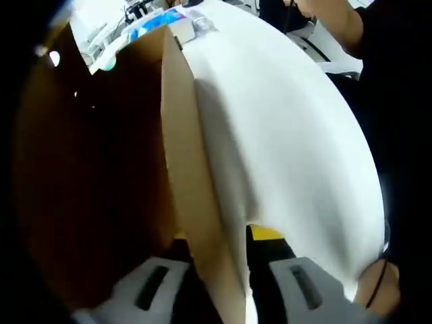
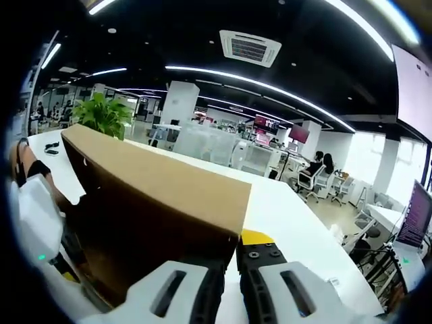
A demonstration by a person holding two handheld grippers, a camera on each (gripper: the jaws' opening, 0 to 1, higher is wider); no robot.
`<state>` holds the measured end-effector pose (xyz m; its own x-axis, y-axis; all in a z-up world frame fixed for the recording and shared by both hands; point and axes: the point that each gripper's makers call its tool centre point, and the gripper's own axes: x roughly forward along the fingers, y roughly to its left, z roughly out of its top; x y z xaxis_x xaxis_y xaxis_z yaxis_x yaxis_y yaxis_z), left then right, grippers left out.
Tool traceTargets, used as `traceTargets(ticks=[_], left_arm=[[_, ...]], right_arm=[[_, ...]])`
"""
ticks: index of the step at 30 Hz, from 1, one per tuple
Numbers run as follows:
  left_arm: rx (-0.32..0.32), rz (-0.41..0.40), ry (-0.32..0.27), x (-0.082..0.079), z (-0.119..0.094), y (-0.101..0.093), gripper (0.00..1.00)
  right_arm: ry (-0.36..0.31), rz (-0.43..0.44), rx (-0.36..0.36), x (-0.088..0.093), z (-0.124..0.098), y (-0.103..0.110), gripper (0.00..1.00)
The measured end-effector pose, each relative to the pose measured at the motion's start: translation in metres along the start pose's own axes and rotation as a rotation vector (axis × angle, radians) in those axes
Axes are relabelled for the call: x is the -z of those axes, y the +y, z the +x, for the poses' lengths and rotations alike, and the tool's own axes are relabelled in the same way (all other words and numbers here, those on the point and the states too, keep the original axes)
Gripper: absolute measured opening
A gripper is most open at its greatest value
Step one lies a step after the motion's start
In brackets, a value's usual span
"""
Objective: Operate the shoe box by opening the lid, removing the specified soft item, and placing it in the target area until the item is outside and the box remains undamaged.
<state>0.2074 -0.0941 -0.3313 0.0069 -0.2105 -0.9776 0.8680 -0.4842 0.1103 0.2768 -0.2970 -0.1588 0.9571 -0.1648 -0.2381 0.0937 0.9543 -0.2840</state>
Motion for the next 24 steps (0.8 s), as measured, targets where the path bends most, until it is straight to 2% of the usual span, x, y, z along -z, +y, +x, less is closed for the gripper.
traceTargets(ticks=[7, 14, 22, 24], left_arm=[[-0.054, 0.051, -0.049, -0.011, -0.013, 0.000, 0.35], [-0.131, 0.108, -0.084, -0.020, -0.031, 0.000, 0.39], [-0.195, 0.174, -0.153, -0.036, -0.051, -0.003, 0.40], [-0.228, 0.197, -0.178, -0.041, -0.058, -0.001, 0.40]], right_arm=[[0.001, 0.005, 0.000, 0.000, 0.001, -0.001, 0.03], [0.003, 0.008, -0.001, 0.001, 0.002, 0.000, 0.02], [-0.001, 0.016, -0.003, 0.003, 0.004, 0.000, 0.02], [-0.001, 0.017, -0.004, 0.003, 0.004, 0.000, 0.02]])
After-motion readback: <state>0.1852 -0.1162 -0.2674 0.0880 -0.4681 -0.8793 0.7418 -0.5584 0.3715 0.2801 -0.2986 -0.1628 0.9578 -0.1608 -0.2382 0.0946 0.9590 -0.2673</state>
